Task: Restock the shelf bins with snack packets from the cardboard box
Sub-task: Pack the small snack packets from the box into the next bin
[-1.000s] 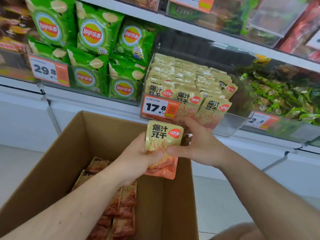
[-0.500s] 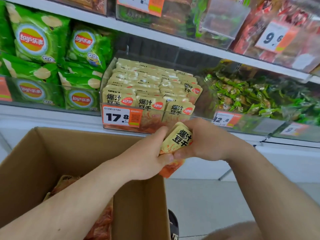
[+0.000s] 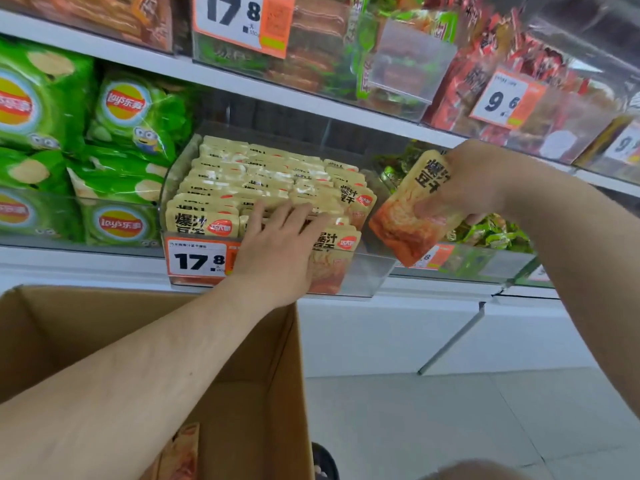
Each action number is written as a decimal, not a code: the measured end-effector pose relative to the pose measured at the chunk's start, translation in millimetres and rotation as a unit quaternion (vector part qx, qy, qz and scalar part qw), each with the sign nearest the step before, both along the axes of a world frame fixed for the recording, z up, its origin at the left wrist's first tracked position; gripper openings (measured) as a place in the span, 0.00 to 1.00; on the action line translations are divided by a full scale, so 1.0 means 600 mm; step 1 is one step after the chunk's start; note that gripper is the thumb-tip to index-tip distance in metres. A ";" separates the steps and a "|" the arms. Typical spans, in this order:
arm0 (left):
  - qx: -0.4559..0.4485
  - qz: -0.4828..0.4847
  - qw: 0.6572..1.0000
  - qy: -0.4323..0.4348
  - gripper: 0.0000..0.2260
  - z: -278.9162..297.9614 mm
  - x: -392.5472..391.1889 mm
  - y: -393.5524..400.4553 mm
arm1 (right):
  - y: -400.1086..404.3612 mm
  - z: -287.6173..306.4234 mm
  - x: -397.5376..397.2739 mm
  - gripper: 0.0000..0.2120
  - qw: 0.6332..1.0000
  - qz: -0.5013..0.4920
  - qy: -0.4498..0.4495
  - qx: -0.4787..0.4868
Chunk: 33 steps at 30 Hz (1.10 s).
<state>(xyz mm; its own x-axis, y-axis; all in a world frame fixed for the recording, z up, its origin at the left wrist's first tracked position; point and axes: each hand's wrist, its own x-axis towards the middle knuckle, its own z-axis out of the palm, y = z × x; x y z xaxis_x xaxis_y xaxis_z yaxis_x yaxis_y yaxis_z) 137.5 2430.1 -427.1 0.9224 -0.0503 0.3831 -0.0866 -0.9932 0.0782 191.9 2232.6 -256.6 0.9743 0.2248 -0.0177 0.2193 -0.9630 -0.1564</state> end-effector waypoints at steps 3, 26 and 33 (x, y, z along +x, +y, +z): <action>-0.004 0.000 1.000 -0.026 0.35 -0.007 0.003 0.003 | 0.031 -0.004 0.039 0.18 0.999 -0.020 -0.010 -0.048; -0.041 -0.005 0.997 -0.070 0.33 -0.024 0.009 0.003 | 0.129 -0.182 0.188 0.11 0.857 0.142 -0.234 -0.436; -0.046 -0.002 0.997 -0.067 0.33 -0.021 0.005 0.003 | 0.128 -0.205 0.182 0.17 0.924 0.121 -0.195 -0.307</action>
<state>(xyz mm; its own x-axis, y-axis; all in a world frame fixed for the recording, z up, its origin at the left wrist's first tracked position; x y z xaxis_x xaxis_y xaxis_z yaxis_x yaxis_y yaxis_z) 140.6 2431.8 -439.5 0.8626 -0.0137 0.5056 -0.1068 -0.9820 0.1555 300.8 2309.6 -379.6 0.8560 0.5008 0.1283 0.3633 -0.7594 0.5398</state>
